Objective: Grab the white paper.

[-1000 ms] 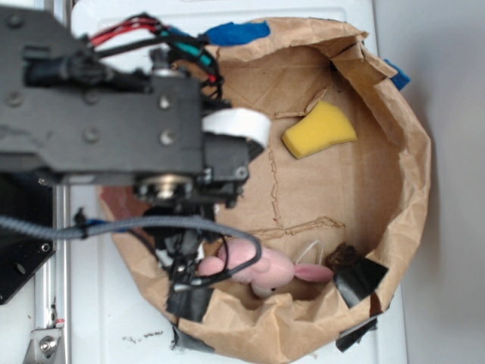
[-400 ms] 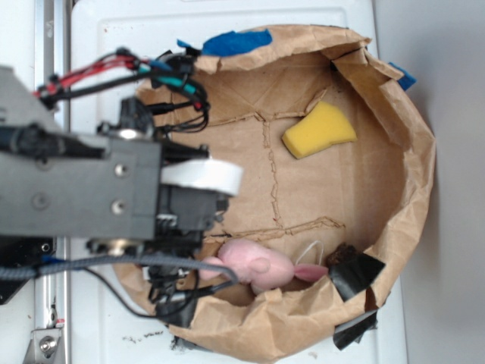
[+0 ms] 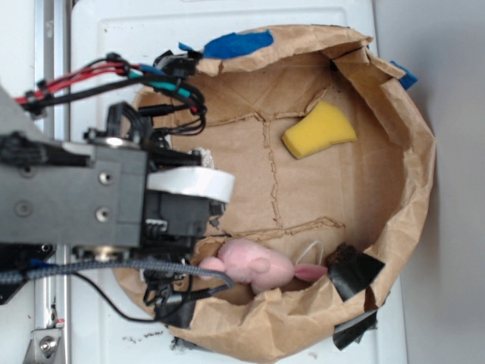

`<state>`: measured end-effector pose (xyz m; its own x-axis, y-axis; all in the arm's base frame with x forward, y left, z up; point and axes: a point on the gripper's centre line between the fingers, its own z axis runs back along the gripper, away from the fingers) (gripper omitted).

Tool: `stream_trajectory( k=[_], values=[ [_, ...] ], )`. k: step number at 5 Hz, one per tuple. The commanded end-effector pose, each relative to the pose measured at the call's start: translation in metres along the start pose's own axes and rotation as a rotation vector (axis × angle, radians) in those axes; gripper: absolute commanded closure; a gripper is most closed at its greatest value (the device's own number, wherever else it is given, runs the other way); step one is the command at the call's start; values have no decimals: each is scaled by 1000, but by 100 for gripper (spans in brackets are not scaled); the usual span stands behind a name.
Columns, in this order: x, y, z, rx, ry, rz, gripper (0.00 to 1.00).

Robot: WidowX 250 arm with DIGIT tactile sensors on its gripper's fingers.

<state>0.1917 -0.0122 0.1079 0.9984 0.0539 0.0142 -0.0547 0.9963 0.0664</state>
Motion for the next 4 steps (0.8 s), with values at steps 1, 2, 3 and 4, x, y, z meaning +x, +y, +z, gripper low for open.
stream_trajectory(
  k=[1, 2, 3, 4],
  values=[
    [29, 14, -10, -39, -4, -25, 0],
    [57, 30, -5, -55, -48, -77, 0],
    [75, 37, 9, -81, -113, -153, 0],
    [75, 31, 15, -83, -135, -188, 0]
  ],
)
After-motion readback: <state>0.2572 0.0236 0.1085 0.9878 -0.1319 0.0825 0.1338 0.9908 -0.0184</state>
